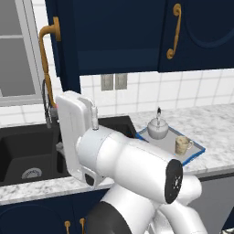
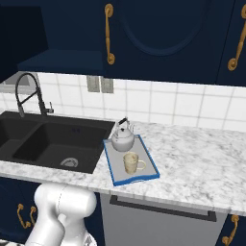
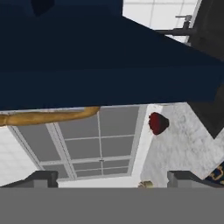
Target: Pick the kettle from the counter and place it on the tray. Then pick the mug from the cabinet and place it on the tray. Then close the cabinet doors.
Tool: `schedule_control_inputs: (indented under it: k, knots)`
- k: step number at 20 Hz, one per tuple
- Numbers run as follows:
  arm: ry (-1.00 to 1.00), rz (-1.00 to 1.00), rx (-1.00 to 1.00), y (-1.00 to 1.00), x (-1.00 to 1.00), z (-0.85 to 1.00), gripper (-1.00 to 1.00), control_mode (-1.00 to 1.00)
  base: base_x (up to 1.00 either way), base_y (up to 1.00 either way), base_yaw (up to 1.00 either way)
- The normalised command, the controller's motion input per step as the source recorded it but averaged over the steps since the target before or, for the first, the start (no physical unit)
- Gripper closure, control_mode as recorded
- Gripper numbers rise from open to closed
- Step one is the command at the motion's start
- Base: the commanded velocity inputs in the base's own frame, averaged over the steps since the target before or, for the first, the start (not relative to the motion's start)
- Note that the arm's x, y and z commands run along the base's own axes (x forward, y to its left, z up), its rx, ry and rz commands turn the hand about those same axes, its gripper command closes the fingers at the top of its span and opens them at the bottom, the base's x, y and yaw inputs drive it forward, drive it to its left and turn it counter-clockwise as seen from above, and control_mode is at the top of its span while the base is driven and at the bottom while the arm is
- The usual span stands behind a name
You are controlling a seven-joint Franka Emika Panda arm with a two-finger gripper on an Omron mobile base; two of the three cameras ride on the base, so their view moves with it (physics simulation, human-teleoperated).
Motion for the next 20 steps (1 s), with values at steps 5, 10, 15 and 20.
schedule_control_inputs:
  k: [5,10,15,20]
  knots:
    - [0.00,0.00,0.01,0.26,0.46,0.09,-1.00,-1.00,0.00,0.00,0.00]
    - [0.00,-0.01,0.00,0.29,0.32,0.00,-1.00,-1.00,0.00,0.00,0.00]
    - [0.00,-0.09,0.00,0.01,0.59,0.00,-1.00,-1.00,0.00,0.00,0.00]
    - [0.01,-0.11,0.00,-0.17,0.45,0.00,-1.00,-1.00,0.00,0.00,0.00]
